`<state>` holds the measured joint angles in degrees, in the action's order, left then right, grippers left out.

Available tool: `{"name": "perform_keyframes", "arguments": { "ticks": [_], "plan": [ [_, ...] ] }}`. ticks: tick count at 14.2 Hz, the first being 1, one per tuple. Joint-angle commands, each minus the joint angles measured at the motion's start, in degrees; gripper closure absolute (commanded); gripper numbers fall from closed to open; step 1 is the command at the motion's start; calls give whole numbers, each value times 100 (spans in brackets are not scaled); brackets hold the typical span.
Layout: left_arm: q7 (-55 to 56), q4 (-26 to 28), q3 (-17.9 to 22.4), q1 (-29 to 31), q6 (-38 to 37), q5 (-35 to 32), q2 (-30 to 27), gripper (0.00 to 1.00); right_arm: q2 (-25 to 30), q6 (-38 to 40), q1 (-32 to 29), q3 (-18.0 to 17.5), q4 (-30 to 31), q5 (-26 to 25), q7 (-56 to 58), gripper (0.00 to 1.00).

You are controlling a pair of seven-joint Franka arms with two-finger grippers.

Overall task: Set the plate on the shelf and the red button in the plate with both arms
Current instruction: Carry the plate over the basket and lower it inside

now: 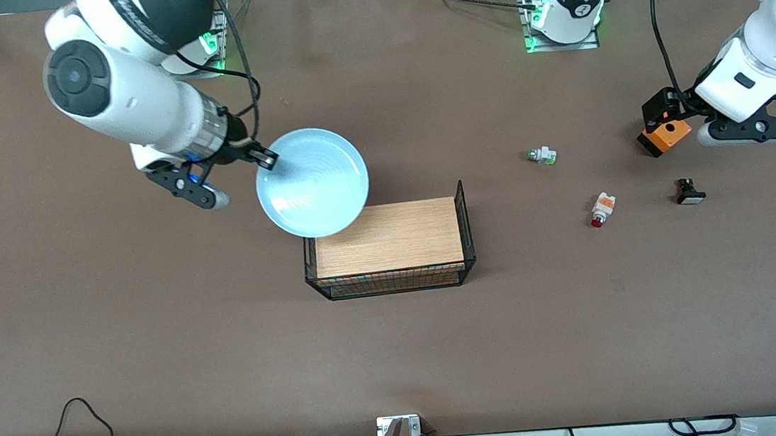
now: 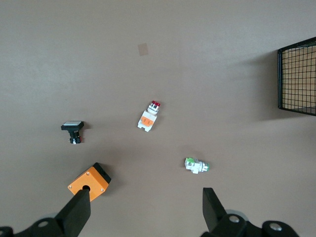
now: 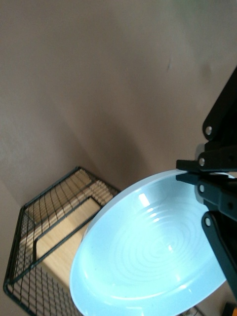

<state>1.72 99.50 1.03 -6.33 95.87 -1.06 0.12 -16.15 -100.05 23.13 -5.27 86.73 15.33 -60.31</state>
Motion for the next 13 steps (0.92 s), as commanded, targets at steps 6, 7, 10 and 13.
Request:
{"name": "perform_keyframes", "arguments": {
  "ticks": [6,7,10,13],
  "plan": [
    [39,-159,-15,-149,-444,-17,102,0,-678,-892,631,53,-227,58,-763,100],
    [56,-508,-111,-237,-716,-26,302,0,-714,-997,657,53,-183,31,-763,100],
    [-100,-1344,-103,-185,-1700,-79,1103,0,-924,-1025,675,70,-148,22,-693,100],
    [-163,-1180,-86,-1,-1537,-79,1341,0,-1188,-1366,675,96,-121,-4,-684,100]
  ]
}}
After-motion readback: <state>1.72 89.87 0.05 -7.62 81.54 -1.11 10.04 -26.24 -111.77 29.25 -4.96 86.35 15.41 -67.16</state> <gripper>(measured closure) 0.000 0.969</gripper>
